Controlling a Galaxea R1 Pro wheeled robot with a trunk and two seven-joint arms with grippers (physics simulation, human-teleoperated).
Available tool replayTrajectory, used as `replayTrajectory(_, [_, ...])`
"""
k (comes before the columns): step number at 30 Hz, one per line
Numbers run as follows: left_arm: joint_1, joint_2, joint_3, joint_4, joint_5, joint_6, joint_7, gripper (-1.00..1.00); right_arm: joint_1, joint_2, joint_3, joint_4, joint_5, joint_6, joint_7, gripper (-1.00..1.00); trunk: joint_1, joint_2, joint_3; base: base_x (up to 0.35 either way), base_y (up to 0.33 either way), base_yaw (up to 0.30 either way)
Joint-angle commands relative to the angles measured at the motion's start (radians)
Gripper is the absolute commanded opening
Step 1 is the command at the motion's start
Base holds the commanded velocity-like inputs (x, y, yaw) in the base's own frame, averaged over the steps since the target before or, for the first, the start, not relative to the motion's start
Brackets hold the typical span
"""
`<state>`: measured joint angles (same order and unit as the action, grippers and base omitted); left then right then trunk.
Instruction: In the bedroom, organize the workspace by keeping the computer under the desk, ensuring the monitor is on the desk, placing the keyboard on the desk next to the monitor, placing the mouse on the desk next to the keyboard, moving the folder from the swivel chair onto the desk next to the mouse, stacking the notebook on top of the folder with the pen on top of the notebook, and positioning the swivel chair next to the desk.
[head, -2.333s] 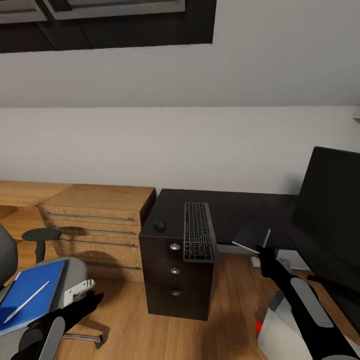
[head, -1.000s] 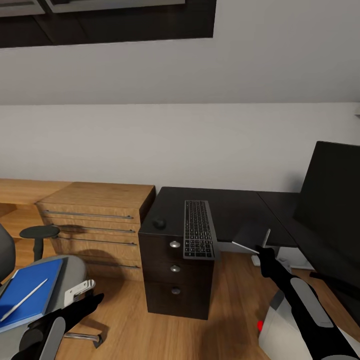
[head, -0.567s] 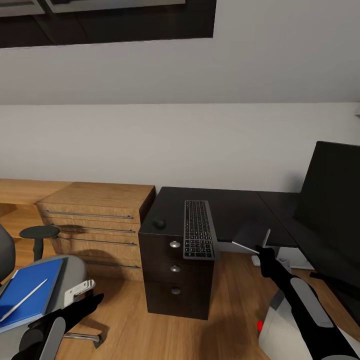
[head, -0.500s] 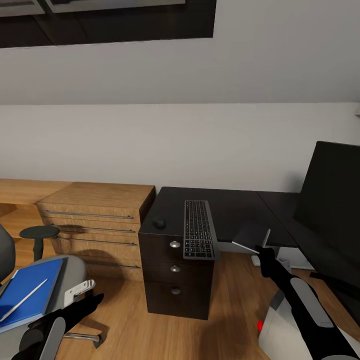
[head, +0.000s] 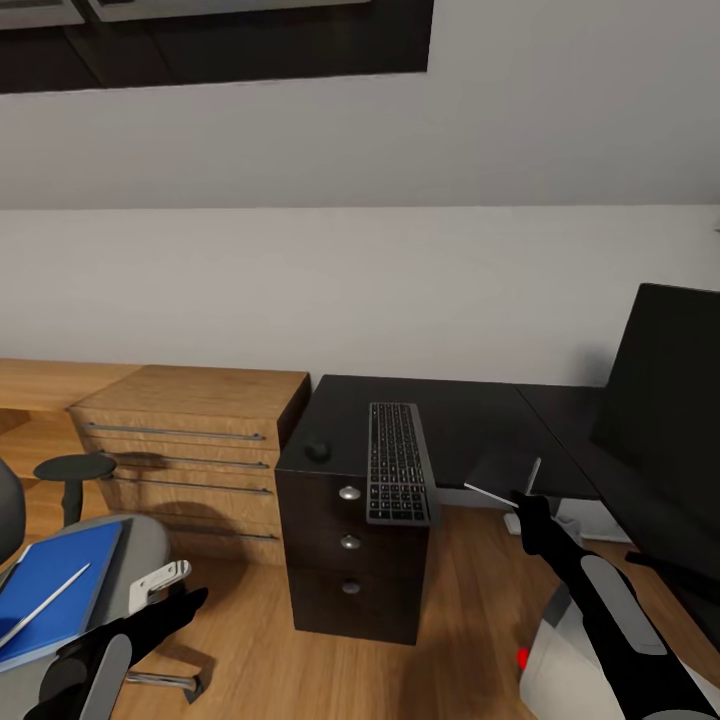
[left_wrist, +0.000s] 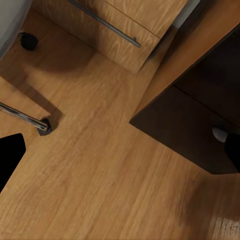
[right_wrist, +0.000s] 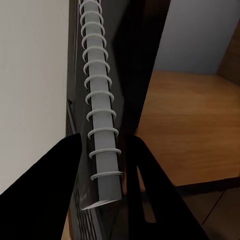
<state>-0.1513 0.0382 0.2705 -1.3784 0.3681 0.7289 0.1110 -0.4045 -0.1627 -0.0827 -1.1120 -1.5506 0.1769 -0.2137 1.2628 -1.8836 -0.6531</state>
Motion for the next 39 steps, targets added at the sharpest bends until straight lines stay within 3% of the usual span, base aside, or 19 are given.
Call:
replayTrajectory(1, [-0.001,0.000,0.000,-0.001,0.011,0.004,0.009,1.00,-0.001,0.000,-0.002,-0.002,-0.006,0.004,-0.006,-1.00,0.000,-0.001,-0.001,0.041,0.000,0.000])
replayTrajectory(26, [-0.001,0.000,0.000,-0.001,0.011,0.004,0.009,1.00,-0.001,0.000,-0.001,-0.002,-0.006,0.004,-0.006,-1.00,0.000,-0.001,-0.001,0.004,0.000,0.000])
replayTrajectory(27, [-0.001,0.000,0.000,-0.001,0.011,0.004,0.009,1.00,-0.001,0.000,-0.001,-0.002,-0.006,0.004,-0.007,1.00,0.000,-0.001,-0.001,0.000,0.000,0.000])
replayTrajectory(39, [-0.001,0.002,0.001,-0.001,0.009,0.004,0.009,1.00,-0.001,0.000,0.000,-0.002,-0.006,0.004,-0.007,1.00,0.000,-0.001,-0.001,0.000,0.000,0.000])
